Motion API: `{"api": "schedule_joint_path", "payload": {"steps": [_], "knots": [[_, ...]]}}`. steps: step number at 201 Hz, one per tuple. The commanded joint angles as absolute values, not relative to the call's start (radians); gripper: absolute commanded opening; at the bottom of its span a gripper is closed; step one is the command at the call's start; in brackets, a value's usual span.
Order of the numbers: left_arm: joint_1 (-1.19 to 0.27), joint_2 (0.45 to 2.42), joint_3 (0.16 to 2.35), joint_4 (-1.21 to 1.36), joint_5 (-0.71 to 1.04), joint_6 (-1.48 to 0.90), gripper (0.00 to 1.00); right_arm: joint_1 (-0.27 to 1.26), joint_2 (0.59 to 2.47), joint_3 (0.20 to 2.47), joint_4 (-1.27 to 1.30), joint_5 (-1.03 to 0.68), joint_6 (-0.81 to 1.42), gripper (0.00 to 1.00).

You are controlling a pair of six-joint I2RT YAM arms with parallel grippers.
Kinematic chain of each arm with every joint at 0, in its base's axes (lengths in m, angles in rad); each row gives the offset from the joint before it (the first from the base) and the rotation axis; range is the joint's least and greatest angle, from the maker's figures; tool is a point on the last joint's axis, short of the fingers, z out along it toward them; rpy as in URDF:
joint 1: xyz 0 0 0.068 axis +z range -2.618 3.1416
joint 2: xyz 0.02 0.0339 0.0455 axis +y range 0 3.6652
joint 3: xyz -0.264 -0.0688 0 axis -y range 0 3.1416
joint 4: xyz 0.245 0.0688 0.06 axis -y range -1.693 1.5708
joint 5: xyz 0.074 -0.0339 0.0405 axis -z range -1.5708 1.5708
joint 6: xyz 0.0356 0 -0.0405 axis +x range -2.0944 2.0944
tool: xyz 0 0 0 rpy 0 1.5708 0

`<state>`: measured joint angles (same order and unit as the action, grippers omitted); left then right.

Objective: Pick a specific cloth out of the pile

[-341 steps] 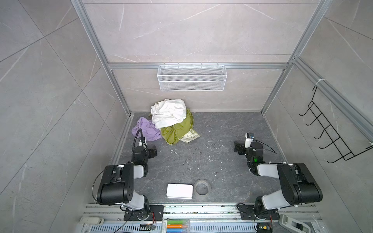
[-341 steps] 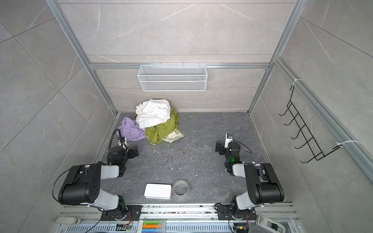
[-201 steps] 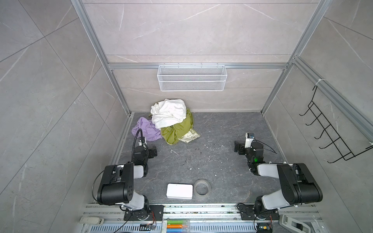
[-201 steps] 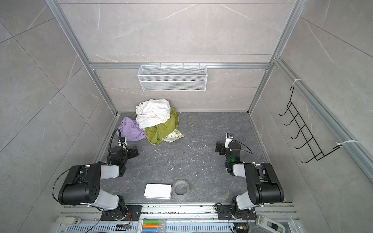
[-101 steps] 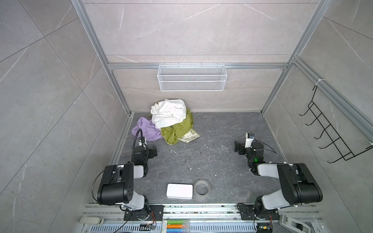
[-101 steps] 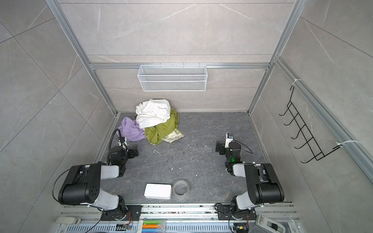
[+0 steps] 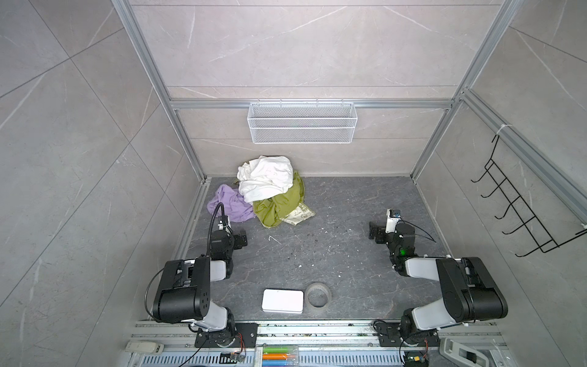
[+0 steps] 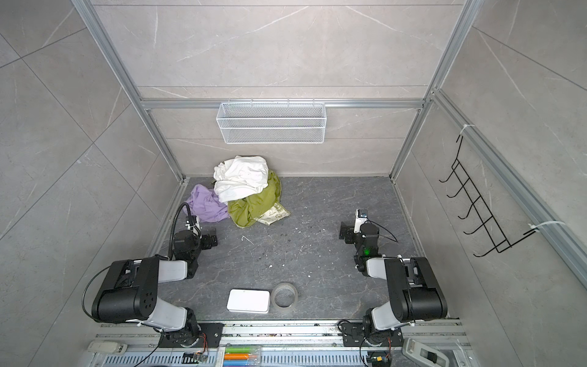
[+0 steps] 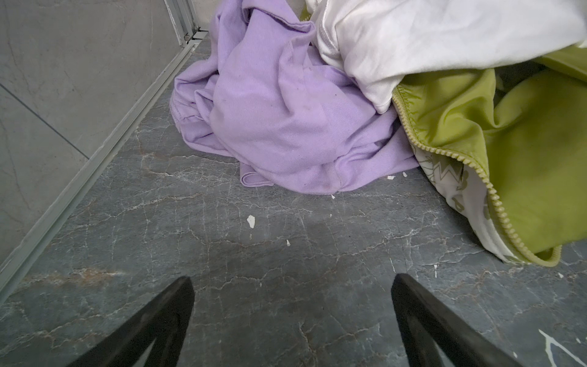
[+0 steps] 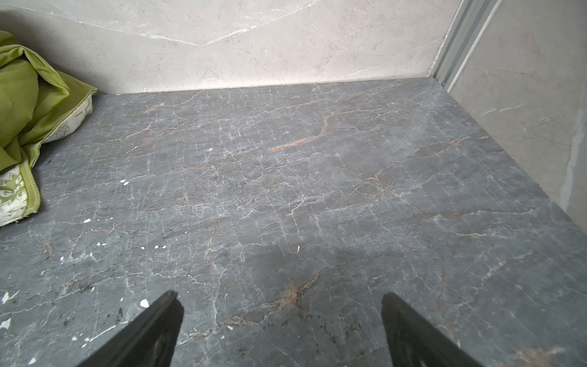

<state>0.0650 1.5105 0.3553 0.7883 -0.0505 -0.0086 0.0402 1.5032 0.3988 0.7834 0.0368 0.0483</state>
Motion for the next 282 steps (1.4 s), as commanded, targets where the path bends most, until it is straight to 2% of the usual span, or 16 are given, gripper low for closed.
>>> {"api": "schedule_joint_path", "payload": {"steps": [1,17,28,46,68,104,136,170,200,282], "knots": [[0.06,1.499,0.37,0.831,-0.054,-0.02,1.0,0.053,1.445,0.417,0.723,0.147,0.057,1.0],[0.059,1.497,0.365,0.837,-0.062,-0.02,1.0,0.082,1.346,0.471,0.562,0.178,0.037,1.0],[0.045,1.471,0.366,0.825,-0.153,-0.036,1.0,0.105,1.286,0.503,0.491,0.216,0.064,1.0],[0.029,1.376,0.395,0.685,-0.246,-0.062,1.0,0.119,1.228,0.556,0.41,0.18,0.174,1.0],[0.001,1.267,0.479,0.473,-0.27,-0.068,1.0,0.16,1.235,0.678,0.244,0.13,0.256,1.0],[0.006,1.217,0.601,0.307,-0.247,-0.271,0.99,0.313,1.311,0.778,0.217,0.148,0.232,1.0],[0.039,1.34,0.818,0.147,-0.143,-0.325,0.99,0.409,1.433,0.885,0.204,0.147,0.203,1.0],[0.089,1.521,1.042,0.047,-0.05,-0.401,0.94,0.47,1.555,0.984,0.203,0.142,0.154,1.0],[0.092,1.683,1.264,-0.122,-0.068,-0.422,0.94,0.499,1.638,1.05,0.202,0.126,0.108,0.99],[0.11,2.0,1.688,-0.406,-0.145,-0.378,0.93,0.518,1.769,1.145,0.222,0.094,0.083,1.0]]}}
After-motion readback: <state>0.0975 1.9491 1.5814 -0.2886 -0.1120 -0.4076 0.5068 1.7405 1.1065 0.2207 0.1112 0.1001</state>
